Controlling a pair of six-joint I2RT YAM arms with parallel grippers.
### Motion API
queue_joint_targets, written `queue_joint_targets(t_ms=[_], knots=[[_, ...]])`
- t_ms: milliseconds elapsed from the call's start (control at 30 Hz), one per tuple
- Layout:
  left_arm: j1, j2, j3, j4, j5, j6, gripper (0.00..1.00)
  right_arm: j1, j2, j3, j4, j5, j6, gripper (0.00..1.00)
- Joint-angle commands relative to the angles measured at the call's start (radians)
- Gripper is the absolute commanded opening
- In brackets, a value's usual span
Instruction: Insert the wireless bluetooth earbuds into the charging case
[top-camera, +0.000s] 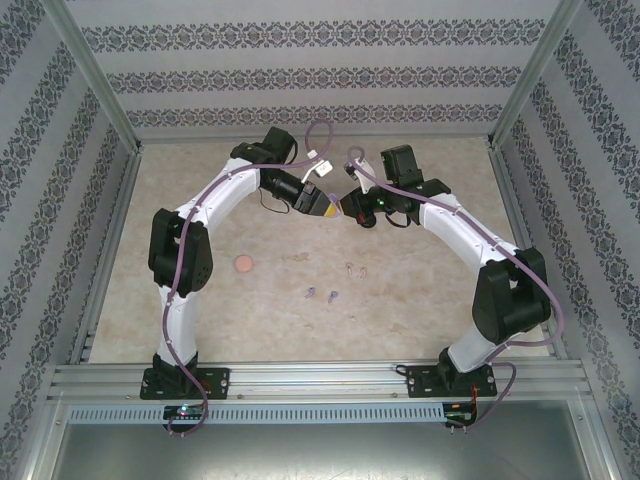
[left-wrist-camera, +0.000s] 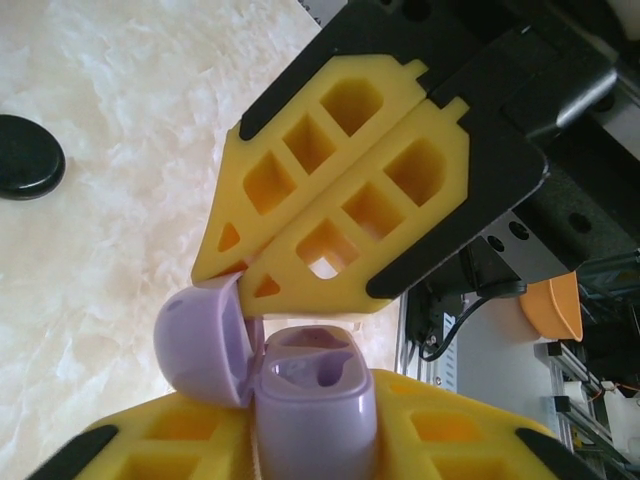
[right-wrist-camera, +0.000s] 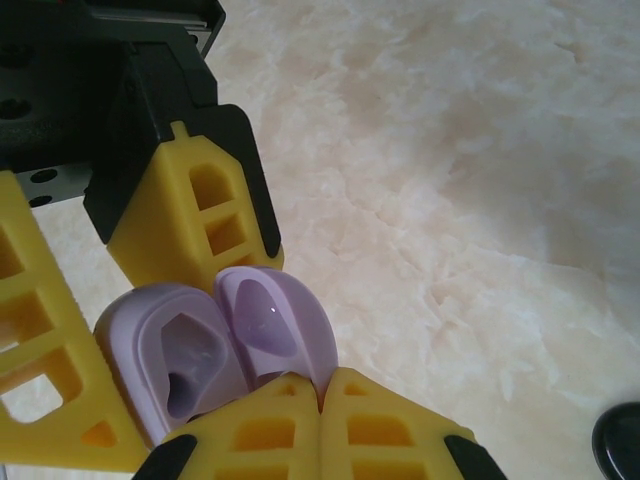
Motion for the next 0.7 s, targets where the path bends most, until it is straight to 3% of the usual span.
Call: queue_joint_targets(t_ms=[0,100,167,200,267,367,567,667], knots=[[-0.001,0.017,0.029,0.022,0.042,0.010,0.20,0.009,0.010,0.027,0.000,-0.016,-0.015,0.00],[-0.001,0.018,0.026,0.017,0.048,0.017,0.08,0.008,0.002,0.022,0.011,-0.007,-0.002,0.00],[0.000,0.017,0.020,0.018,0.052,0.019,0.00,0.001,-0.008,0.017,0.029,0.002,0.023,0.11],[0.001,0.014,0.016,0.023,0.051,0.015,0.00,-0.004,-0.017,0.016,0.038,0.003,0.043,0.17],[0.007,0.002,-0.003,0.064,0.054,-0.008,0.00,-0.015,-0.041,0.008,0.056,0.004,0.086,0.38],[0.036,-0.049,-0.077,0.207,0.053,-0.093,0.00,-0.026,-0.098,-0.019,0.067,0.009,0.150,0.54],[0.128,-0.233,-0.316,0.620,0.009,-0.332,0.00,-0.027,-0.254,-0.134,0.051,0.058,0.292,0.64],[0.145,-0.335,-0.429,0.780,-0.073,-0.402,0.00,0.002,-0.309,-0.186,0.025,0.107,0.382,0.66]])
